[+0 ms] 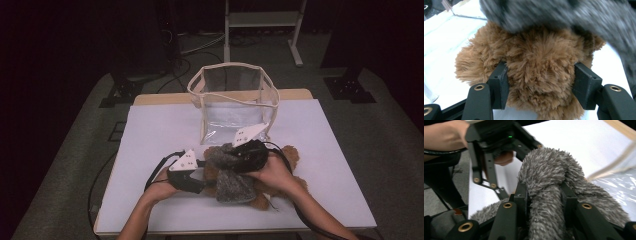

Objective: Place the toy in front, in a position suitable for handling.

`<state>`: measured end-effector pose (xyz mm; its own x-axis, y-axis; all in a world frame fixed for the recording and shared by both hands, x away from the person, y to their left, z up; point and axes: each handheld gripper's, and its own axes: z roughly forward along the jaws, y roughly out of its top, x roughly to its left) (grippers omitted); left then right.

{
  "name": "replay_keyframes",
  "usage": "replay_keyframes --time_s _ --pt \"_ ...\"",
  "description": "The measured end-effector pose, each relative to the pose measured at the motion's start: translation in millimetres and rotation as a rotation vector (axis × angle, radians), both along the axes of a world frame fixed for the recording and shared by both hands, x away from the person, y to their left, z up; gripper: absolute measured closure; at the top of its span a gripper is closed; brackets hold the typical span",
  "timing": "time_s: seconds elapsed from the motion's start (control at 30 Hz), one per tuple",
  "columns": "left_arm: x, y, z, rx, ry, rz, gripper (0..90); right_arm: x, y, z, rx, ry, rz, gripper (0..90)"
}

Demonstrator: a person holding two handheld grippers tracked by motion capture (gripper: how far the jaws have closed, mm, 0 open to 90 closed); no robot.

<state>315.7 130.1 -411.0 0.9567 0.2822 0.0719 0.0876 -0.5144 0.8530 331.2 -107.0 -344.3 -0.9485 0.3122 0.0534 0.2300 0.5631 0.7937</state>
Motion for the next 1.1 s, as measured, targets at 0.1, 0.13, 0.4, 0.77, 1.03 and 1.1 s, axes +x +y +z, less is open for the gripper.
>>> replay_keyframes --time_s 0.1,0.13,0.4,0.77,1.03,1.1 --pt "-0.8 0.2 -0.3 0.004 -0.002 -0.004 38.3 5.1 -14.9 2.5 -0.011 -0.001 -0.053 65.5" --pt "-0.8 0.3 -0.2 0.005 -0.002 -0.005 38.2 7.2 -20.8 2.4 -0.021 -0.005 -0.076 65.5" --pt "1.3 -0.2 9.1 -0.039 -0.003 0.012 24.2 6.6 -48.7 -16.1 -0.011 0.065 -0.123 65.4" --pt "-7.6 -6.5 4.8 0.021 -0.032 -0.073 35.2 -1.4 -31.3 -6.8 -0.015 0.068 -0.073 65.1" --pt "-11.9 -6.9 4.2 0.053 -0.058 -0.131 35.5 9.3 -7.3 -3.0 -0.016 0.07 -0.039 65.1" --pt "-13.3 -7.7 4.8 0.056 -0.065 -0.147 35.6 13.6 -0.1 -1.2 -0.018 0.078 -0.035 65.1"
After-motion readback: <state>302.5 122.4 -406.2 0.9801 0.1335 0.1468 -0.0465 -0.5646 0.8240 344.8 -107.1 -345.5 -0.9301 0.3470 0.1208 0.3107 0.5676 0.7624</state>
